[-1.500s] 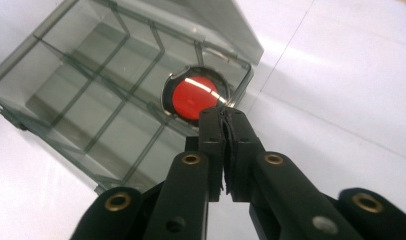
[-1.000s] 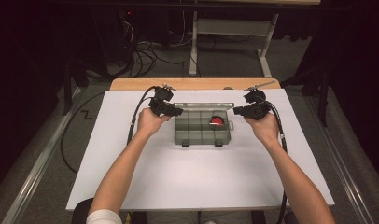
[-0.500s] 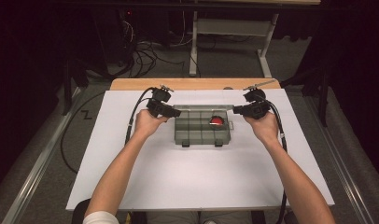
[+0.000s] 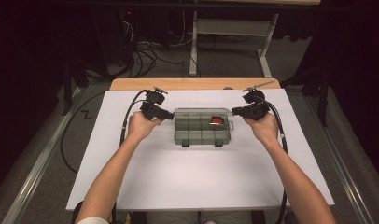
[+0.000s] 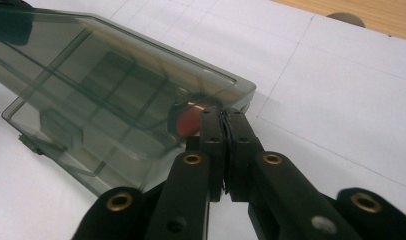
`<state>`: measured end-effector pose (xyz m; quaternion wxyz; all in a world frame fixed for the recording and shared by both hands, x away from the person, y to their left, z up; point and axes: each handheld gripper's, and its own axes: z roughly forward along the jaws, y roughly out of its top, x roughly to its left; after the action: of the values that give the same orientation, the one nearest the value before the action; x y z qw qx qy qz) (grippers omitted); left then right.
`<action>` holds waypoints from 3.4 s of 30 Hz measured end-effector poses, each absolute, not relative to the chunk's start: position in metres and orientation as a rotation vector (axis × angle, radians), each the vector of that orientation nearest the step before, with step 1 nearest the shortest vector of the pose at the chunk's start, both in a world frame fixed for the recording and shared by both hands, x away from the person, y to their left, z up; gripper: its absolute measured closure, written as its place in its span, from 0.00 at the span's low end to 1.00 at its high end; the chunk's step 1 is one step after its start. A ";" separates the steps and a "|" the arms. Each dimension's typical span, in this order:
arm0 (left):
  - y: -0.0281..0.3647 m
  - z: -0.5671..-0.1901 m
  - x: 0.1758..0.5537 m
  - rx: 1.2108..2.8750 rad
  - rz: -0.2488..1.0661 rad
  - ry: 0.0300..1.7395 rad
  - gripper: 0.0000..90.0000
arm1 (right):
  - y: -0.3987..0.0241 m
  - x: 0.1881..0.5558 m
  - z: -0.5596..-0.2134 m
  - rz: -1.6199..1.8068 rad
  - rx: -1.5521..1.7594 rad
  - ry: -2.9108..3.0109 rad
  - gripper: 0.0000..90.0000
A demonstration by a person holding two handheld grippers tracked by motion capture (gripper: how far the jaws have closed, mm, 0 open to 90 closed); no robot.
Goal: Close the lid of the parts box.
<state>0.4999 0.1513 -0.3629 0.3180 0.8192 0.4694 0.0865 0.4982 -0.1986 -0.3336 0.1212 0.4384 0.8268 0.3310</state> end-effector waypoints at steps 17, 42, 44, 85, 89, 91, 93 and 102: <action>0.142 -0.365 0.494 2.150 0.240 1.198 0.81 | -0.198 0.494 -0.350 0.971 1.270 2.468 1.00; 0.137 -0.380 0.485 2.157 0.294 1.174 0.79 | -0.194 0.492 -0.372 0.970 1.274 2.506 1.00; 0.135 -0.381 0.485 2.162 0.310 1.171 0.79 | -0.194 0.492 -0.373 0.968 1.271 2.507 1.00; 0.132 -0.372 0.475 2.109 0.356 1.122 0.52 | -0.198 0.487 -0.368 1.022 1.259 2.493 0.82; 0.135 -0.368 0.474 2.088 0.371 1.128 0.46 | -0.202 0.485 -0.365 1.046 1.260 2.482 0.77; 0.137 -0.367 0.473 2.074 0.372 1.131 0.44 | -0.203 0.483 -0.364 1.052 1.256 2.480 0.75; 0.138 -0.366 0.472 2.069 0.375 1.131 0.43 | -0.204 0.482 -0.363 1.057 1.250 2.478 0.74; 0.142 -0.362 0.464 2.052 0.382 1.113 0.41 | -0.213 0.475 -0.361 1.088 1.240 2.470 0.69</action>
<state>0.4638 0.1419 -0.3619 0.3785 0.8029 0.4356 0.1493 0.4750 -0.2126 -0.3615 0.0856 0.4160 0.8285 0.3649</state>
